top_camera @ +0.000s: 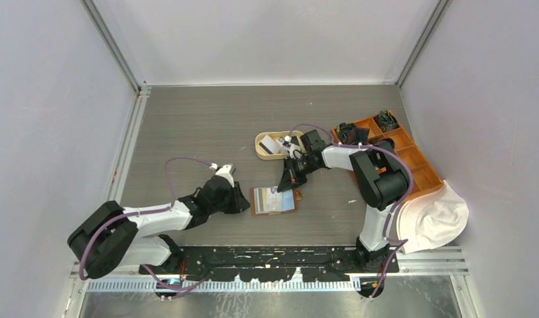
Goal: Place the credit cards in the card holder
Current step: Insert the credit card into the card holder.
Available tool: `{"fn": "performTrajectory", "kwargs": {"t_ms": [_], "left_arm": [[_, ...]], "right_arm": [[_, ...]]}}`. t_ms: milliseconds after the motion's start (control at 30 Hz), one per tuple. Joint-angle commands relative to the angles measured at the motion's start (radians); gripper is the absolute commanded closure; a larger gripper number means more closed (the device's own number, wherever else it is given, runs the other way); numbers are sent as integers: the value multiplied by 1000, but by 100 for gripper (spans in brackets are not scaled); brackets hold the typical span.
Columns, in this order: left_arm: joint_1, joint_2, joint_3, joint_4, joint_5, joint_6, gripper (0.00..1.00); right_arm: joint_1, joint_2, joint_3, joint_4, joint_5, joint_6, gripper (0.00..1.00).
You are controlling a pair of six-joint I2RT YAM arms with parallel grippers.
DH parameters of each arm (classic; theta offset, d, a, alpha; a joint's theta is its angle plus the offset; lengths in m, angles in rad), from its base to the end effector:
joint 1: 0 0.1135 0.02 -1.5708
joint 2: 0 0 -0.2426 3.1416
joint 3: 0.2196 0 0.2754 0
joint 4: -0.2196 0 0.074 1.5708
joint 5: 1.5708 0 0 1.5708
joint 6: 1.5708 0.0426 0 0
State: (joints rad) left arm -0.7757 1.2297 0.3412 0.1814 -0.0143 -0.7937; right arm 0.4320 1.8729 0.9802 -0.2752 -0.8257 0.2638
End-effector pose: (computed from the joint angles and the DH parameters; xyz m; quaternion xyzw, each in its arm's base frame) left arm 0.1743 -0.1701 0.0956 -0.0112 0.9081 -0.2912 0.3007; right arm 0.3028 0.1741 0.0788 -0.1554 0.8875 0.4320 0.0383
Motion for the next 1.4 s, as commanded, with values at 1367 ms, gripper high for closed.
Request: {"fn": "performTrajectory", "kwargs": {"t_ms": [1367], "left_arm": [[7,172,60,187,118,10,80]], "right_arm": [[20,-10,44,-13,58,-16,77]]}}
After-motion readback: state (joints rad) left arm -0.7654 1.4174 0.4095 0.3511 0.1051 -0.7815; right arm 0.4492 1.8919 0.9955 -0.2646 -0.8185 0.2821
